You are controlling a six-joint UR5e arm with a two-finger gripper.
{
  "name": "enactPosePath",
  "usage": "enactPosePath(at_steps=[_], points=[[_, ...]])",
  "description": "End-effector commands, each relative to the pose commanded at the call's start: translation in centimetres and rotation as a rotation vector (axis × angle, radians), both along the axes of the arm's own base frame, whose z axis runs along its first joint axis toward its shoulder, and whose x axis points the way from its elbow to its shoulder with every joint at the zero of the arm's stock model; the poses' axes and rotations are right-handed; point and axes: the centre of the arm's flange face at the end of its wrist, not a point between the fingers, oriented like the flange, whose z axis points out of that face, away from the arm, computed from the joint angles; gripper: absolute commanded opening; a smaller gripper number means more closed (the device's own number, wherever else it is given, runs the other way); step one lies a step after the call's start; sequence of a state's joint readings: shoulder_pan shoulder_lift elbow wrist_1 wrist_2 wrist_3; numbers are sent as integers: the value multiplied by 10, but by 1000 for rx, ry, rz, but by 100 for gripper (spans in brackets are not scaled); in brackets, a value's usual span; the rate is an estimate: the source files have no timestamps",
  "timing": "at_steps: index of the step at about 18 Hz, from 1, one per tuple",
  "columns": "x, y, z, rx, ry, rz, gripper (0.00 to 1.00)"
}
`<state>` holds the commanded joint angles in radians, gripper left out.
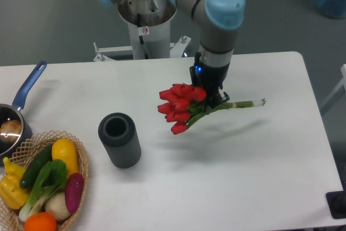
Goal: Place the flowers on the table
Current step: 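Lay the bouquet flat on the table and open the gripper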
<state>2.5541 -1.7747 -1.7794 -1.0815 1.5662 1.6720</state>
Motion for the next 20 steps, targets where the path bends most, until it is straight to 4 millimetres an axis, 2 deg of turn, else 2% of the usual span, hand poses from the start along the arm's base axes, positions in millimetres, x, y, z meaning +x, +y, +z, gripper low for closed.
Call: enactPosePath(at_steps=[2, 5, 7, 13, 15, 20], points=[[0, 1, -17, -18, -27, 3, 37], [1, 5, -23, -23, -35, 5, 38], [-2, 8, -36, -41, -48, 5, 38], [-10, 17, -49, -115, 0, -11, 38], [-8, 23, -60, -120, -7, -22, 41], [-9, 25, -78, -128, -15, -26, 41]])
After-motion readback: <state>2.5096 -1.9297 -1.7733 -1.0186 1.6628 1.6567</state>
